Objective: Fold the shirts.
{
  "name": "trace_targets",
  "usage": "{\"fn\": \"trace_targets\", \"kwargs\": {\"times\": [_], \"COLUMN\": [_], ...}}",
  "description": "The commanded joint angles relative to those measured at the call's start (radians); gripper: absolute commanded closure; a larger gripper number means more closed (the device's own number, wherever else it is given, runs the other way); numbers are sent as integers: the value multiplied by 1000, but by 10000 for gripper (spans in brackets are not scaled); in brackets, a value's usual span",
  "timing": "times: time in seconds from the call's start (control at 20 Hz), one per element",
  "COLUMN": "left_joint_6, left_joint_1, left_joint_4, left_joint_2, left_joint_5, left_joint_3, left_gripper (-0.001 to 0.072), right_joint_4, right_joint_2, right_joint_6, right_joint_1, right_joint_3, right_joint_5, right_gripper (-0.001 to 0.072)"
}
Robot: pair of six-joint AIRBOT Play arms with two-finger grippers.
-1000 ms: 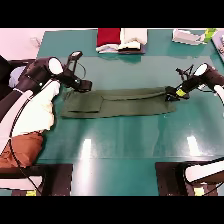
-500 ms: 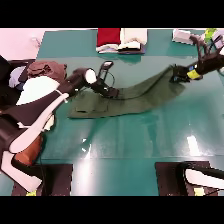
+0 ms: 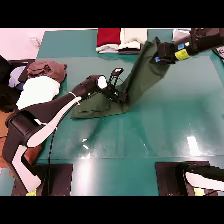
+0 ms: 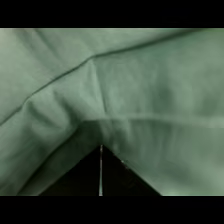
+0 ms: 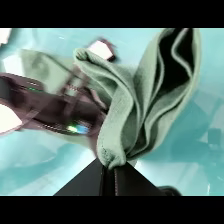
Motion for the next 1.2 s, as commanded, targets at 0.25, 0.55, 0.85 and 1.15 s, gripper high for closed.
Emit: {"fn": "trace_targets", "kwargs": {"times": [0.25, 0.55, 0.85, 1.15], "left_joint_6": [-46, -10, -10, -9], "left_joint_1": [169, 409, 535, 534], "left_joint_4": [130, 314, 385, 407], "left_joint_2": [154, 437, 633, 655], "left_joint_5": [-115, -218, -255, -349], "left_joint_3": [13, 13, 13, 14], "left_gripper": [684, 683, 683, 683], "right_joint_4": [31, 84, 272, 299], "right_joint_2": [-85, -218, -483, -528], "right_joint_6": [47, 47, -96, -119], "right_joint_1": [89, 296, 535, 444], "right_joint_3": [83, 83, 84, 117], "right_joint_5": [-27, -155, -454, -379], "right_gripper": [697, 696, 596, 391]}}
